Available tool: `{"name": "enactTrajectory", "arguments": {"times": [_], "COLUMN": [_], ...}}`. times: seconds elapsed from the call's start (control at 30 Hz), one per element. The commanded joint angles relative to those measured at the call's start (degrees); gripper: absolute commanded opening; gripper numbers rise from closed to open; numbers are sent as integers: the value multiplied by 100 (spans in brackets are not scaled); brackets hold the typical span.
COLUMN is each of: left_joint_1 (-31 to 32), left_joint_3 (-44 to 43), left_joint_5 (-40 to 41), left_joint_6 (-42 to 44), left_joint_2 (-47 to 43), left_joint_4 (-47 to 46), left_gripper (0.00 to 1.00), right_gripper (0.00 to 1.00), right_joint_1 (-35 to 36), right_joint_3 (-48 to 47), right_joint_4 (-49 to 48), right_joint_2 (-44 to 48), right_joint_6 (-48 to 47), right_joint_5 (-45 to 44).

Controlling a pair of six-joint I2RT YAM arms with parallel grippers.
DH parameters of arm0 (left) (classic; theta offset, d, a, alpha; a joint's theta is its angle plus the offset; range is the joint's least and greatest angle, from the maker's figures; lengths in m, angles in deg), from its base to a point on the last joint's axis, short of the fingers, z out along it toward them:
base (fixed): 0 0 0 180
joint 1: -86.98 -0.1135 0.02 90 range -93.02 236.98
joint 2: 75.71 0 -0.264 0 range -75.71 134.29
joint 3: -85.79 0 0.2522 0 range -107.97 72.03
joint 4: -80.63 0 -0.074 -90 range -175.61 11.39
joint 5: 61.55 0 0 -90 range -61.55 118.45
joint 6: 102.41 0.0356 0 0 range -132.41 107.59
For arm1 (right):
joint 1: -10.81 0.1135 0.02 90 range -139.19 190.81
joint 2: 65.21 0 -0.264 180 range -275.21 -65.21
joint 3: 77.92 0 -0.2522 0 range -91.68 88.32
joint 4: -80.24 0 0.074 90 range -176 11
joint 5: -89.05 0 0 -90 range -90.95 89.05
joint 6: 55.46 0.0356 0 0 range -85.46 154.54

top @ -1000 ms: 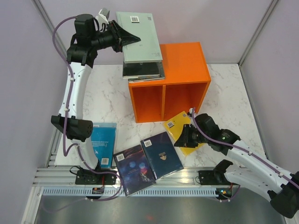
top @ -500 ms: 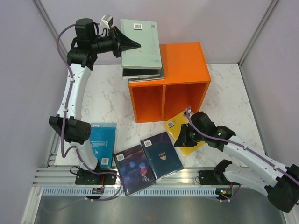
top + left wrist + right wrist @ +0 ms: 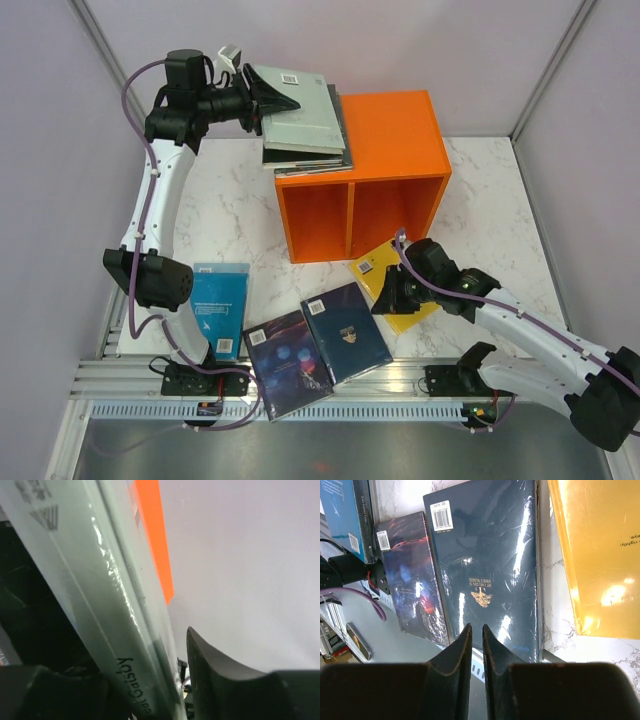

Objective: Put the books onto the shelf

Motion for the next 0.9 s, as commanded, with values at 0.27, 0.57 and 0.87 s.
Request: {"name": "enactTrajectory", "arguments": {"times": [0.27,0.57,0.87], "left_joint_1": [-64,-635,-1031], "left_joint_3": [-788,-1493,-1625], "left_joint_5": [162,1365,2999], "left_joint_6": [1237,2177,1809], "left_joint_2": [212,205,-165], "left_joint_4": [1212,2419,2499], "left_gripper": [99,100,100], "right_gripper": [17,17,17], "right_joint_1": [-9,-26,-26], "right_joint_3": [10,-8,-78], "right_joint_4": [-272,-307,-333], "right_joint_2": [-101,-215,-382], "right_joint_6": [32,41,6], "right_joint_5": [-16,-16,11]}}
